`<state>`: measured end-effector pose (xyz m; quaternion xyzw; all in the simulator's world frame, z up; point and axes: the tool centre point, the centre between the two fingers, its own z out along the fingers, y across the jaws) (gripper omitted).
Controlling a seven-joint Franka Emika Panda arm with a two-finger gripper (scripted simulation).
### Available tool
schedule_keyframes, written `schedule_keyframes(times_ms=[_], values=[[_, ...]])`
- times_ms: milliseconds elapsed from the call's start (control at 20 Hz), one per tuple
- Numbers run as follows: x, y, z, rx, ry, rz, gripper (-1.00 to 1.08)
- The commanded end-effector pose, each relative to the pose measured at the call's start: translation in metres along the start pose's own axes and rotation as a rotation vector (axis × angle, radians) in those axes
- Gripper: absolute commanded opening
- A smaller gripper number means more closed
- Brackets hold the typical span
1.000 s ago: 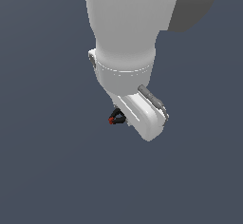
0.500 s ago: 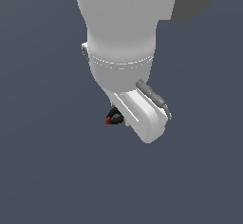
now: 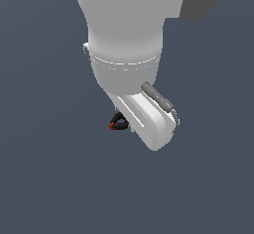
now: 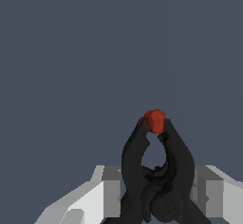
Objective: Pick up the object and move it to a goal position.
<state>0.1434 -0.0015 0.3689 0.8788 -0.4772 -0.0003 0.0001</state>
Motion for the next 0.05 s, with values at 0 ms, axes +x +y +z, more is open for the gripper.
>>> schedule_keyframes(times_ms=[0], values=[[0.0002, -0.0002, -0.0007, 0.001, 0.0, 0.0, -1.0]])
